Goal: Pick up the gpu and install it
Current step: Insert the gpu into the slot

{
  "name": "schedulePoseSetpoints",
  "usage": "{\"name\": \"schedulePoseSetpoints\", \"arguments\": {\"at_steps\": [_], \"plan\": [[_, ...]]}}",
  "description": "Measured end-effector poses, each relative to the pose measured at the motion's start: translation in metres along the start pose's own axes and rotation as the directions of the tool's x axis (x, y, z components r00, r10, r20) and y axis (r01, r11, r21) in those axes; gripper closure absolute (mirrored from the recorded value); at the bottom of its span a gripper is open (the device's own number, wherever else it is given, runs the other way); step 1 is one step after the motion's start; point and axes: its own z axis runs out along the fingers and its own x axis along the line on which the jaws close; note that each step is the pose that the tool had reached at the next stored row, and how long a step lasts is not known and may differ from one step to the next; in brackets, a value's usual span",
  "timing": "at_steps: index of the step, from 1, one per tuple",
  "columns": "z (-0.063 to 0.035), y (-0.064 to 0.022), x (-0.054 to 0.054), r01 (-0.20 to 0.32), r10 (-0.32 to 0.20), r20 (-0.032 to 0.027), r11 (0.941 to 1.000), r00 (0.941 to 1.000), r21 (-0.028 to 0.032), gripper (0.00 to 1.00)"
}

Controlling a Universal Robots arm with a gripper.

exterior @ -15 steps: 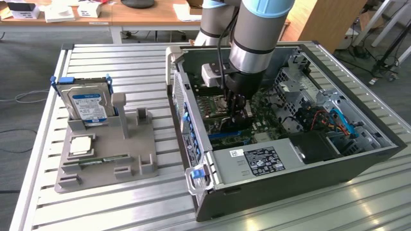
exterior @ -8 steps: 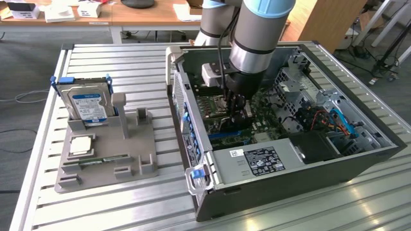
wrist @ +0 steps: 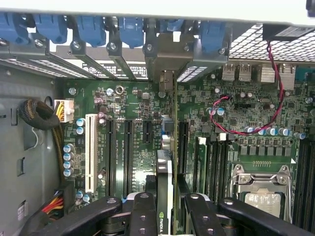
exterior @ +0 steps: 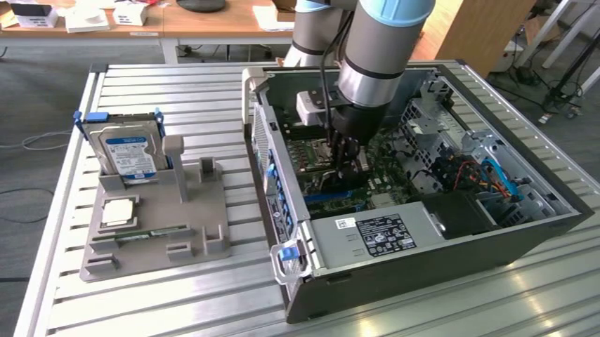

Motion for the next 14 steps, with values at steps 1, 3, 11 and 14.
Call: {"name": "schedulePoseSetpoints", "arguments": {"at_steps": [1, 3, 11, 14], "plan": [[0.0002, -0.0008, 0.0000, 0.000, 0.000, 0.0009, 1.0000, 1.0000, -0.0006, 0.73], [0.0000, -0.0016, 0.0001, 0.000, 0.000, 0.0014, 1.0000, 1.0000, -0.0015, 0.73], [0.0000, -0.0023, 0.0001, -0.003, 0.003, 0.0037, 1.0000, 1.0000, -0.0054, 0.73], [0.0000, -0.0025, 0.0001, -0.004, 0.004, 0.0044, 1.0000, 1.0000, -0.0076, 0.73]]}}
